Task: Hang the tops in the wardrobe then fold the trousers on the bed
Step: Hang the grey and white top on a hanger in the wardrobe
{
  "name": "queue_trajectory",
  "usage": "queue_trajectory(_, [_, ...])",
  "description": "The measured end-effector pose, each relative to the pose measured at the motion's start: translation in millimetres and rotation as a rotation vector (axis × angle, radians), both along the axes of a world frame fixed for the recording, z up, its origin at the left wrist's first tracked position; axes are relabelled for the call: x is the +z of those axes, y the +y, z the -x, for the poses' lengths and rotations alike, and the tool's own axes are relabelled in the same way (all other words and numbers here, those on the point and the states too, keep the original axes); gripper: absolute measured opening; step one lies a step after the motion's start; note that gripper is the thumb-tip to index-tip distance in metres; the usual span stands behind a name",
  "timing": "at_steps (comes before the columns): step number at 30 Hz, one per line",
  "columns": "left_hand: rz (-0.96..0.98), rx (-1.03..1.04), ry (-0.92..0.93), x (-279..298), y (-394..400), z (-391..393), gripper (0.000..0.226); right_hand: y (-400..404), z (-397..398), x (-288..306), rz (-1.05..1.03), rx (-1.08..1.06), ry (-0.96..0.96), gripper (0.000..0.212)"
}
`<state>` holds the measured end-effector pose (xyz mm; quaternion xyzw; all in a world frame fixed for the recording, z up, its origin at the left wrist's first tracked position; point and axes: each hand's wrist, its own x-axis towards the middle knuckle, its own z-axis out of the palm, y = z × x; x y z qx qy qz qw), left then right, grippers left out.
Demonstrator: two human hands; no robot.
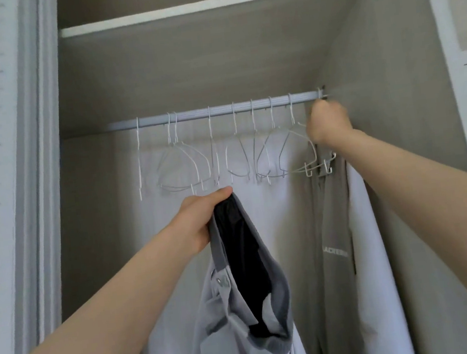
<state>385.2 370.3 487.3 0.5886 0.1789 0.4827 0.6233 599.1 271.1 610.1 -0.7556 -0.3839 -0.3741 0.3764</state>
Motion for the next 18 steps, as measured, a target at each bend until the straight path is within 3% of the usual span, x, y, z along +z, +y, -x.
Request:
queue_trajectory(8, [-0.068,0.057,0.052,-0.3,33.5,-21.7,0.031,31.9,-28.5,13.8,0.151,-0.020,0.156,0.037])
queue_trajectory(12, [-0.075,0.105,0.078,-7.3,44.2,-20.1,0.028,44.5,-37.2,13.0,0.214,-0.020,0.224,0.014])
queue_trajectory(14, [-0.073,0.120,0.098,-10.5,48.3,-17.4,0.028,50.5,-42.0,10.3,0.196,-0.023,0.297,0.016])
queue_trajectory(18, [-0.071,0.137,0.112,-12.7,55.6,-10.9,0.027,59.7,-43.6,5.1,0.070,0.069,0.270,0.015])
